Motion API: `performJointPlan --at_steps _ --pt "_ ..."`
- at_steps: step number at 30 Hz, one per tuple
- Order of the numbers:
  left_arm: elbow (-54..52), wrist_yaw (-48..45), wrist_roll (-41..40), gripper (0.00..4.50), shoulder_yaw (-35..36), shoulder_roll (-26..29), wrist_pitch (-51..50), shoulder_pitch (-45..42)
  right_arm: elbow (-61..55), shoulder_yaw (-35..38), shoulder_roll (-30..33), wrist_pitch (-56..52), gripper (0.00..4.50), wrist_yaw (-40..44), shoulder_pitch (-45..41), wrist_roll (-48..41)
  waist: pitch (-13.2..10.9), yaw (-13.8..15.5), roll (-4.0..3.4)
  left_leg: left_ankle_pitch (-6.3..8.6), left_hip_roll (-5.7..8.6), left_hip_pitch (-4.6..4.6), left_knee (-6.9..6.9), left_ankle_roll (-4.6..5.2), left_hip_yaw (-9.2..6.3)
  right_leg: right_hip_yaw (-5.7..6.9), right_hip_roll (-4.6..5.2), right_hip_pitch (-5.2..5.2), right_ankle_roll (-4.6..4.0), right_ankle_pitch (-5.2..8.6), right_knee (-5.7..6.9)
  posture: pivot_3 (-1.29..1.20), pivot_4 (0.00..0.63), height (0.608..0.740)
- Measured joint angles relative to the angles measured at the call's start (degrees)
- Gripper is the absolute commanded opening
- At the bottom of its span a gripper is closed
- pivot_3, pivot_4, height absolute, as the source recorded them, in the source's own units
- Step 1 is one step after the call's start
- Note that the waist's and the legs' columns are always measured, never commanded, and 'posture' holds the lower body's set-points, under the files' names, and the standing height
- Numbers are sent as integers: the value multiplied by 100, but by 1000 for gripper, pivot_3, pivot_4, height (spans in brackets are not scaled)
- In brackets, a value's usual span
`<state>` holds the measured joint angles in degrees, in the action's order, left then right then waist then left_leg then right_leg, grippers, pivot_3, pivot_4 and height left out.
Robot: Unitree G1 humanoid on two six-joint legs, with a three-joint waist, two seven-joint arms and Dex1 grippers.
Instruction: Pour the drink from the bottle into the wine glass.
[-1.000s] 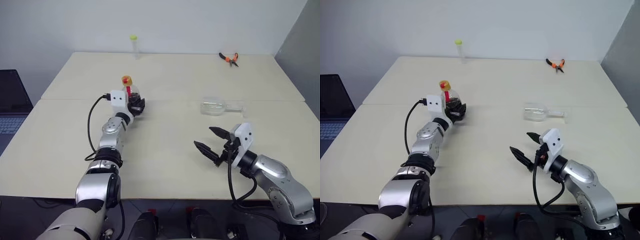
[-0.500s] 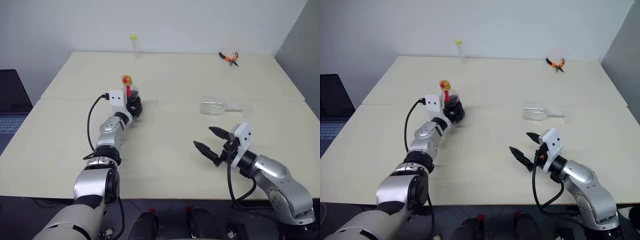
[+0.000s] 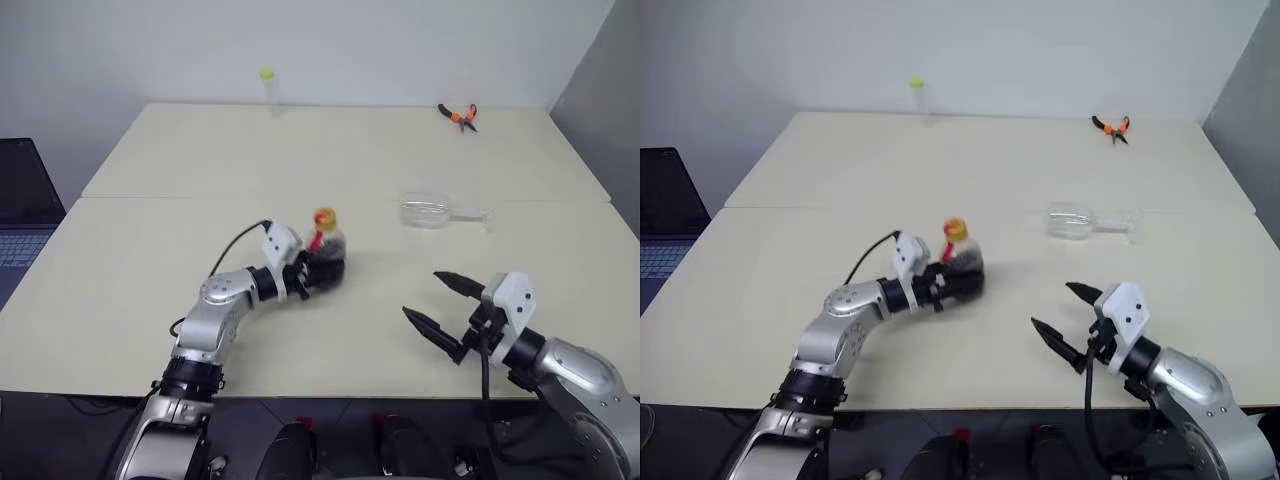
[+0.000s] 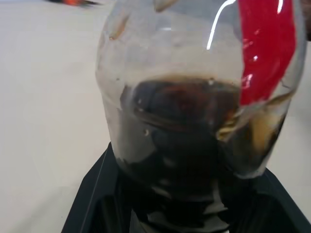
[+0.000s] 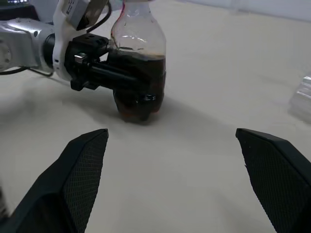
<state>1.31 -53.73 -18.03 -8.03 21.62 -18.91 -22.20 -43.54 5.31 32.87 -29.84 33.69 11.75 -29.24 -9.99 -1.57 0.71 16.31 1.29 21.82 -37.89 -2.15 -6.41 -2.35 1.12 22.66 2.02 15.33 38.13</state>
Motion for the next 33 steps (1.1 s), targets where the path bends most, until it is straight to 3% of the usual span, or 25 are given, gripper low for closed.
performJointPlan --at_steps 8,16,33 --pt "-864 -566 -214 1920 -722 137 -573 344 -635 126 -3 -1092 4500 -789 -267 -850 -1 -20 -1 -12 -2 -47 -1 18 4 -2 -7 -44 31 6 2 0 150 740" --pt "-453 -759 -89 1918 -746 296 -312 142 -949 166 11 -1631 4500 -1491 -1034 -1413 0 -9 -1 -12 4 -32 2 19 1 -2 -6 -37 32 6 -13 0 150 740" --pt "215 -1085 187 1886 -789 236 588 -97 -569 -299 -41 -2271 4500 -1934 -2455 -2403 0 -6 -2 -13 3 -30 2 22 -2 2 1 -37 33 4 -13 0 150 740"
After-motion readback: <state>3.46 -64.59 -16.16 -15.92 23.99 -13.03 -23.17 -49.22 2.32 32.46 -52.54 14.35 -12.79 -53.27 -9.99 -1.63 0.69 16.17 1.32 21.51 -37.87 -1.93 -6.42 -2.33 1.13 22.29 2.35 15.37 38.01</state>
